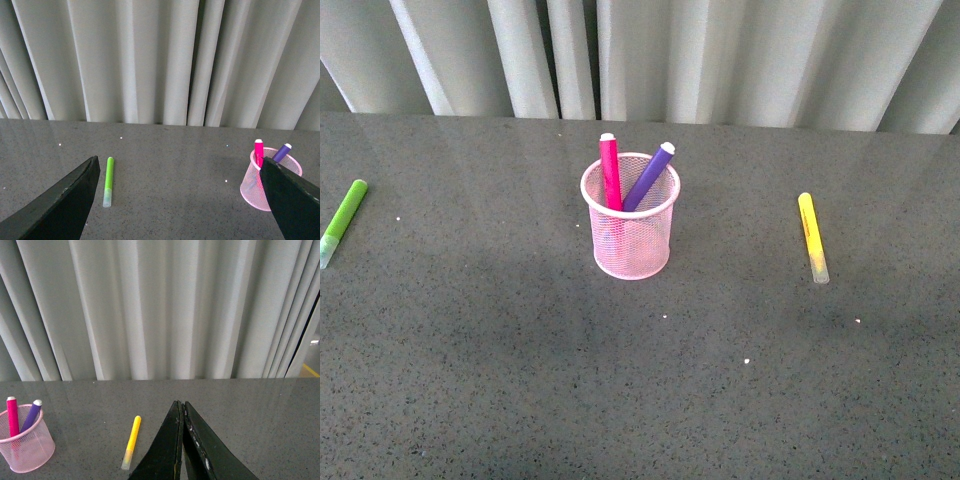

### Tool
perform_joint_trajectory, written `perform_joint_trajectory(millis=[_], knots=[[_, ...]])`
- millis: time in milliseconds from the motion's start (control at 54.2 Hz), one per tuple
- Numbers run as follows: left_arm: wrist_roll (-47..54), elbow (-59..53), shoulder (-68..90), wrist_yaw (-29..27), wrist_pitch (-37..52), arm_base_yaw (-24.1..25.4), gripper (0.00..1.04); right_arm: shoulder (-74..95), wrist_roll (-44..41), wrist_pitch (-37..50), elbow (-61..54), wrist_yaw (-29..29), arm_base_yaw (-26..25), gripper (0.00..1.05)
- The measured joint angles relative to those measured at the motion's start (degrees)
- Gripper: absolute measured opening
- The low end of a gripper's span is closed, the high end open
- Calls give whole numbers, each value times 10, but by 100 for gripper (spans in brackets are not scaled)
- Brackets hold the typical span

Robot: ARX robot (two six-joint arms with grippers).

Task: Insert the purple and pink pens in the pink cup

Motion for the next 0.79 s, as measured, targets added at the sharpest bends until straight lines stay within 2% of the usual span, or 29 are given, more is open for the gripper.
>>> perform_joint_trajectory(millis=[92, 221, 461, 793], knots=[[0, 0, 0, 0, 0, 0, 98, -12, 0, -12, 0, 0, 0, 3], [0, 0, 0, 0, 0, 0, 98, -97, 0, -109, 0, 0, 0, 3], [0, 0, 0, 0, 0, 0, 98, -108, 0, -112, 0, 0, 0, 3], [0, 0, 0, 0, 0, 0, 98, -108, 0, -112, 0, 0, 0, 57]])
